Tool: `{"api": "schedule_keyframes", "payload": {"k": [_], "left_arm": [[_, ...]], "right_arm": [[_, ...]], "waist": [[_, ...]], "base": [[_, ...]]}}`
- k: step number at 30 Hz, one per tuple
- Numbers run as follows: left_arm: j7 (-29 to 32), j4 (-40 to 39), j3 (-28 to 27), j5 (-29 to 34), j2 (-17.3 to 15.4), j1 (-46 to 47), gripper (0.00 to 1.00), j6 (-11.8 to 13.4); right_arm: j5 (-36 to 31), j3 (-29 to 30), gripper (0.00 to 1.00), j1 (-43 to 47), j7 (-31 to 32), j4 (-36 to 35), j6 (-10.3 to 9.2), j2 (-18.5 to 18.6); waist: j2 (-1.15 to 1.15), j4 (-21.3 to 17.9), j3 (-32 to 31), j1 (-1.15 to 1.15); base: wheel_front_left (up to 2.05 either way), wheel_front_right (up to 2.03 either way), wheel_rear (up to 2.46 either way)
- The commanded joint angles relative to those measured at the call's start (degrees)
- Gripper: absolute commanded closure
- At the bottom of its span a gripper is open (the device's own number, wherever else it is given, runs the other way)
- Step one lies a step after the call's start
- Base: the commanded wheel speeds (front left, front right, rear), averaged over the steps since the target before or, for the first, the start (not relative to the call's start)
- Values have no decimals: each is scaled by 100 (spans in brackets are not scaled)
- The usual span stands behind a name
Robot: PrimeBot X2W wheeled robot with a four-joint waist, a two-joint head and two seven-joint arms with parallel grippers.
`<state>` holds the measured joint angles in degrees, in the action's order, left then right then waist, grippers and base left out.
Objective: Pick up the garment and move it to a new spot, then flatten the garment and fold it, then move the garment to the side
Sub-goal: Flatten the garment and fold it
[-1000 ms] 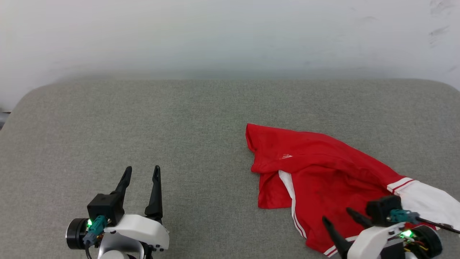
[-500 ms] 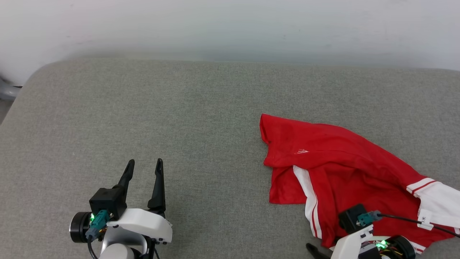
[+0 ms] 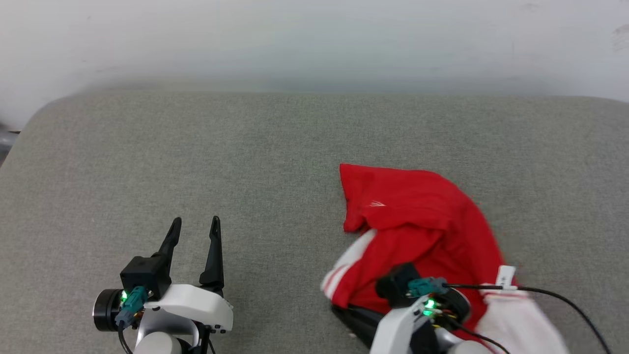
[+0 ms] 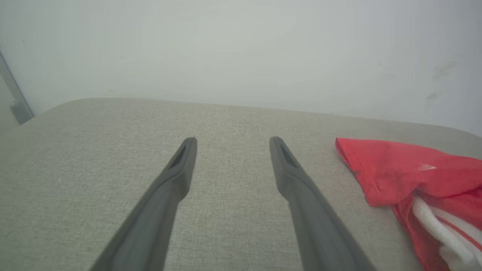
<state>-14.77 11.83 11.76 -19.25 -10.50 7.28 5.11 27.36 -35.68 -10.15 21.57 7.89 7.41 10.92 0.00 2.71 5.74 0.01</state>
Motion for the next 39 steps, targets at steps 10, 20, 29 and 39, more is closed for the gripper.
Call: {"api": "schedule_keyframes", "payload": {"k": [10,20,29,39], "left_arm": [[-11,-24,86,9,-22,15,0,9],[-17,81,105,-52,-34,-42,0,28],[136,135,107,-106,-134,-119,0,30],[1248,-23,333,-305,-311,72,0,-147]], "right_arm": [[610,-927,100,-60,-65,-288,6,-10],[646,-466,0,250,-797,148,6,-101],[221,130,0,487,-2013,-665,6,-154],[-839,2239,0,928,-2320,-947,7,-581]], "waist": [[0,-11,19,-1],[0,0,12,-1],[0,-118,-249,-1],[0,-218,-416,-1]], "base": [[0,0,0],[0,0,0],[0,0,0],[0,0,0]]}}
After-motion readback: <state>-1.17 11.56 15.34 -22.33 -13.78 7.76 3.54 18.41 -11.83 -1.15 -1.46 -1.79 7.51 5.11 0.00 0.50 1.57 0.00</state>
